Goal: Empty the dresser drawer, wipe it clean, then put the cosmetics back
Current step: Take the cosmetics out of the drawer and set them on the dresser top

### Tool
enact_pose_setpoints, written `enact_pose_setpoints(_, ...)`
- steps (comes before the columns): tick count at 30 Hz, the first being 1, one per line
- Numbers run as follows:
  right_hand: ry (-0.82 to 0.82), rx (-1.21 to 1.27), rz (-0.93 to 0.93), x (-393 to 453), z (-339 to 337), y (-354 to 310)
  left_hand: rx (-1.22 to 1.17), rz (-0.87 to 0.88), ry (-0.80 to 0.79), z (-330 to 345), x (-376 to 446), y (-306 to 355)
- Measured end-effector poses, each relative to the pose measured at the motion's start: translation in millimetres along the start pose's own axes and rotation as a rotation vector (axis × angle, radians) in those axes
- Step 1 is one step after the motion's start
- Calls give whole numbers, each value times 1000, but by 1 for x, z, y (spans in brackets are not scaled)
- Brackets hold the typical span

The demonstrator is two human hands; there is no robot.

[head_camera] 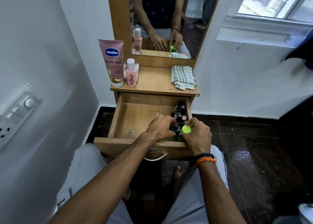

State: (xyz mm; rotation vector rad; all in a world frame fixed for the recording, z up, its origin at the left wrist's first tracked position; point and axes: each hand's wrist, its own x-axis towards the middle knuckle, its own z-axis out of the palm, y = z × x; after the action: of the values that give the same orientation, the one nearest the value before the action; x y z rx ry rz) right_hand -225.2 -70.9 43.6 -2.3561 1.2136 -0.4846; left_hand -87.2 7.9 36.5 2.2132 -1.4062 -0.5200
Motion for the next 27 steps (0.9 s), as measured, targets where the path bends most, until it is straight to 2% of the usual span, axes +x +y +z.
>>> enact_pose_setpoints(8,27,26,-33,-4,0,-2,4,32,23,-12,-8,-6)
enact_pose_setpoints(27,95,285,-145,31,-36,-46,-78,38,282,-75,-1,-32)
